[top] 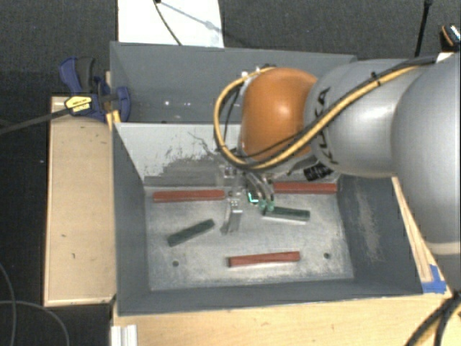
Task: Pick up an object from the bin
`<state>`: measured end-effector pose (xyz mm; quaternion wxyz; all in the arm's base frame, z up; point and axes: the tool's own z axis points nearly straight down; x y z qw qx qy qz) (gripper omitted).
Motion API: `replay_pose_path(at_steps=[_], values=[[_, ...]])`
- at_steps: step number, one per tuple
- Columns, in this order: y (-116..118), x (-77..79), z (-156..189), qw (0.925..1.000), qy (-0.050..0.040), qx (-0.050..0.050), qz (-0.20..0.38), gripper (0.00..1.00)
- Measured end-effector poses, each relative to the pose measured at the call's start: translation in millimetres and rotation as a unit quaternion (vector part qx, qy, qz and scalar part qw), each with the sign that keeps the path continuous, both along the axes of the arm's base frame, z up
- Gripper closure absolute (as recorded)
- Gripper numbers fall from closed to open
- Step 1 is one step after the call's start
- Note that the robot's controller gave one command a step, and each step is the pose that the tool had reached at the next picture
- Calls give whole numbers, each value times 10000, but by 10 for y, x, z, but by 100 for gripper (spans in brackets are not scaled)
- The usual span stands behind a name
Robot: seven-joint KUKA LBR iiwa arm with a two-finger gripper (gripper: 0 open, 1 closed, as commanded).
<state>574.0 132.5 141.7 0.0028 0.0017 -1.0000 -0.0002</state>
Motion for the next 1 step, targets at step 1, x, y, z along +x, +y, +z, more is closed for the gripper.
replay_pose_path(at_steps=[1], values=[[-23, -205, -5, 9884, -20, 3, 1517, 0]])
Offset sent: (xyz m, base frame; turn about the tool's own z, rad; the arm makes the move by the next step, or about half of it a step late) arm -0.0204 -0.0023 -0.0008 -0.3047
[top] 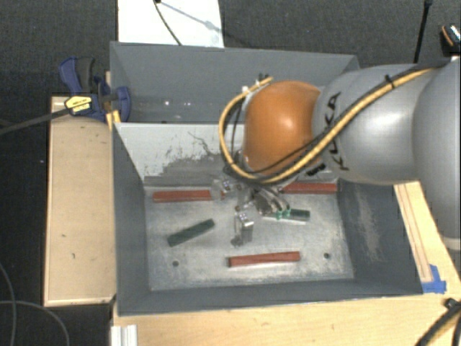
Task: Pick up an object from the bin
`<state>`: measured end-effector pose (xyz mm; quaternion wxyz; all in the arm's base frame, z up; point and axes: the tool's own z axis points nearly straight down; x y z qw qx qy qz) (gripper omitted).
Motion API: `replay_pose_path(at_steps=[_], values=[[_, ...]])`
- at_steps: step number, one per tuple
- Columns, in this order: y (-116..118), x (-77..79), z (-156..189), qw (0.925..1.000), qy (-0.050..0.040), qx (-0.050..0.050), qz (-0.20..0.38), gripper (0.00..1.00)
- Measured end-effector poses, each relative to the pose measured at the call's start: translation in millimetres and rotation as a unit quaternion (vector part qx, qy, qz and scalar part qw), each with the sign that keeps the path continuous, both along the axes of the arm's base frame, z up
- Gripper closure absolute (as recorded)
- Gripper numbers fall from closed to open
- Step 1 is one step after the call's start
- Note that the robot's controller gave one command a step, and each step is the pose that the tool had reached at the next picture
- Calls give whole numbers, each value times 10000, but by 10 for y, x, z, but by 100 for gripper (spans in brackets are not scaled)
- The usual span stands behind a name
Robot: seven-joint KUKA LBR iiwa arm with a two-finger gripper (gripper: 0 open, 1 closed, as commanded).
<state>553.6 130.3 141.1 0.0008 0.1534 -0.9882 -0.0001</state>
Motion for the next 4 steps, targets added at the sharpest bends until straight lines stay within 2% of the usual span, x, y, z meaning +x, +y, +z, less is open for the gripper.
replay_pose_path(at_steps=[1, 2, 3, 4], values=[[314, 43, -724, 9627, 17, 8, 2704, 0], [601, 223, -700, 9466, -38, 14, 3224, 0], [594, 219, -703, 9480, -24, 16, 3183, 100], [517, 251, 835, 9469, -71, 4, 3214, 100]])
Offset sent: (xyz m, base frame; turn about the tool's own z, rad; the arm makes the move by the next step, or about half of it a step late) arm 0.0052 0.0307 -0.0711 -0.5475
